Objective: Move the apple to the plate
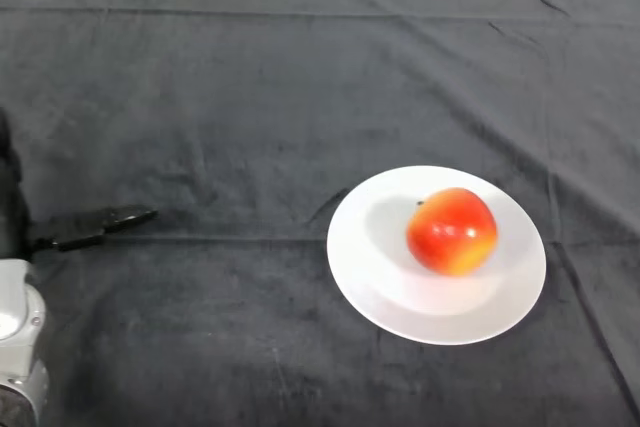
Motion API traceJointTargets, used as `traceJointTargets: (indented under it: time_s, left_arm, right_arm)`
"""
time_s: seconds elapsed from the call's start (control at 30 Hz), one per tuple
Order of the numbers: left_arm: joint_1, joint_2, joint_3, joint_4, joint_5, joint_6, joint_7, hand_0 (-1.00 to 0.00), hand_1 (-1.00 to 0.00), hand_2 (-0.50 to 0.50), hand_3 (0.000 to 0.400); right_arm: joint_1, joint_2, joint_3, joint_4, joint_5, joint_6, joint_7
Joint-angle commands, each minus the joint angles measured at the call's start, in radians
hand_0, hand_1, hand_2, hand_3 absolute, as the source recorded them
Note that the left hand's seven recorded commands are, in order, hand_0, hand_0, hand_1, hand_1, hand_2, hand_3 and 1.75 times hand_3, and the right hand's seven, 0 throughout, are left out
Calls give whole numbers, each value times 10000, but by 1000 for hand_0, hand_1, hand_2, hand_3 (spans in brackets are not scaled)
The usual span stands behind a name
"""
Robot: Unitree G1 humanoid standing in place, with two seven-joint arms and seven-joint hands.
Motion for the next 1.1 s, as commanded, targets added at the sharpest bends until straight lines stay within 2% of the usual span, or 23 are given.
traceJointTargets:
  time_s: [0.03,0.63,1.1]
  left_arm:
    - [441,718,443,354,-172,234,-70,0,0,0,0]
    - [1272,1443,2321,452,-600,986,-79,0,0,0,0]
    - [1589,1800,3409,534,-694,1779,269,0,0,0,0]
  right_arm:
    - [405,464,133,273,25,62,-51]
    - [413,464,131,256,29,72,-48]
    - [417,464,130,246,31,78,-47]
